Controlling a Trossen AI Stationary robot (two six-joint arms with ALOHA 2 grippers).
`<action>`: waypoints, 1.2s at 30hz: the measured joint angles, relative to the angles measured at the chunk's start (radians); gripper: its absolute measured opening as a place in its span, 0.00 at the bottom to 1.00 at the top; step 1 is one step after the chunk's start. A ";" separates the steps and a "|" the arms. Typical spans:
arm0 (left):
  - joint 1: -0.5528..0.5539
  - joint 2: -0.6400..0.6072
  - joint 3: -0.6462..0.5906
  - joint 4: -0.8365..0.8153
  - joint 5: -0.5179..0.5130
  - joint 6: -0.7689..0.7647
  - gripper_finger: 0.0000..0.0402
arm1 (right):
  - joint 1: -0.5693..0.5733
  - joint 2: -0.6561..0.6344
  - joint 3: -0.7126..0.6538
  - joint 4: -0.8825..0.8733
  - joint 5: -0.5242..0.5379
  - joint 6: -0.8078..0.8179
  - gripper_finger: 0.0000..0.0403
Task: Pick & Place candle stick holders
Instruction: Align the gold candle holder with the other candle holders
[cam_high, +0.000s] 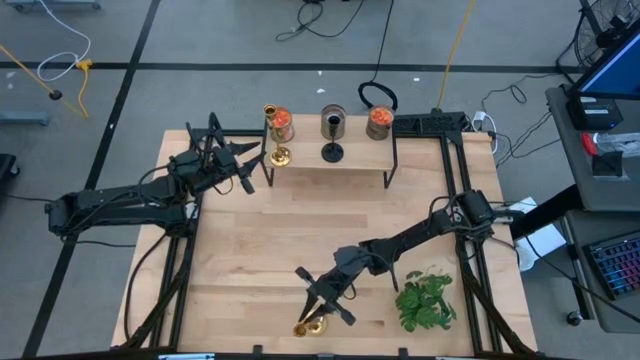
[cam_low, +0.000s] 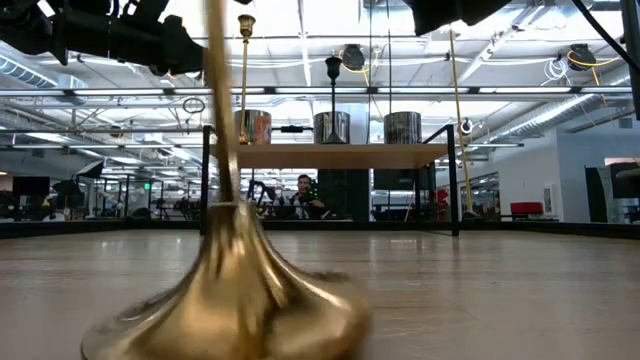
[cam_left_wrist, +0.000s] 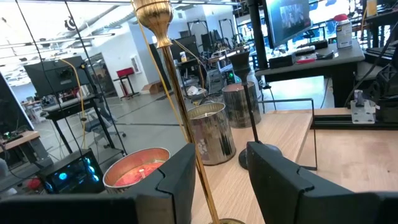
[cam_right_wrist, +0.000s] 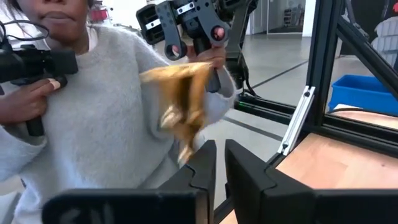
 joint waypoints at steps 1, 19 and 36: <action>0.000 0.000 0.000 0.000 0.000 0.000 0.37 | 0.000 0.000 0.000 0.002 0.000 0.000 0.06; 0.000 0.000 0.000 -0.006 0.000 -0.002 0.37 | -0.084 -0.082 -0.052 -0.357 -0.045 -0.098 0.36; 0.000 0.000 0.000 -0.023 0.001 -0.013 0.37 | 0.005 -0.070 -0.205 0.078 -0.021 -0.077 0.46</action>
